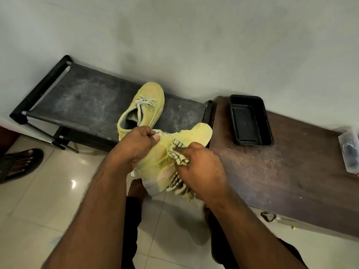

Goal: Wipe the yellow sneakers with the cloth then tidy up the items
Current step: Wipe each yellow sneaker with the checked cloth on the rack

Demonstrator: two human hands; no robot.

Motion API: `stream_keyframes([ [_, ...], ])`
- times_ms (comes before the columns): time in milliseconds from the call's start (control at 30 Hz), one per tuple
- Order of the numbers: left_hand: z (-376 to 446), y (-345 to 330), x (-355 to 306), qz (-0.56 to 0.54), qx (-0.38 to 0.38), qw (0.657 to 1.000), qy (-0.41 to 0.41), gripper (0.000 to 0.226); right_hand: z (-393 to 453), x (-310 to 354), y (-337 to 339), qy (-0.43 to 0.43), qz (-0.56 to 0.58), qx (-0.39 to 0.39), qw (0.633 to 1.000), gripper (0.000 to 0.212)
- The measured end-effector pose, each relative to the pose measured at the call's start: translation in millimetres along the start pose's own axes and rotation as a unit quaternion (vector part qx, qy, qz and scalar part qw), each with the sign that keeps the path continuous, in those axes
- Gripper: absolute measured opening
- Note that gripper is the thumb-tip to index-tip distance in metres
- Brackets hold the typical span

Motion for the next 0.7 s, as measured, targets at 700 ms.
stream_keyframes([
  [700, 3.7, 6.5, 5.7, 0.033, -0.053, 0.998, -0.003, 0.015, -10.8, 15.4, -3.0, 0.11, -0.095, -0.013, 0.989, 0.039],
])
Point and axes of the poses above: each hand's wrist, its own z-axis towards the middle knuckle, its own y-axis out of the back of the hand, x = y × z, the point moved 6 cm from there along z, towards the middle knuckle, and after that the axes turned 15 degrees about -y, right-handed, at the moved point
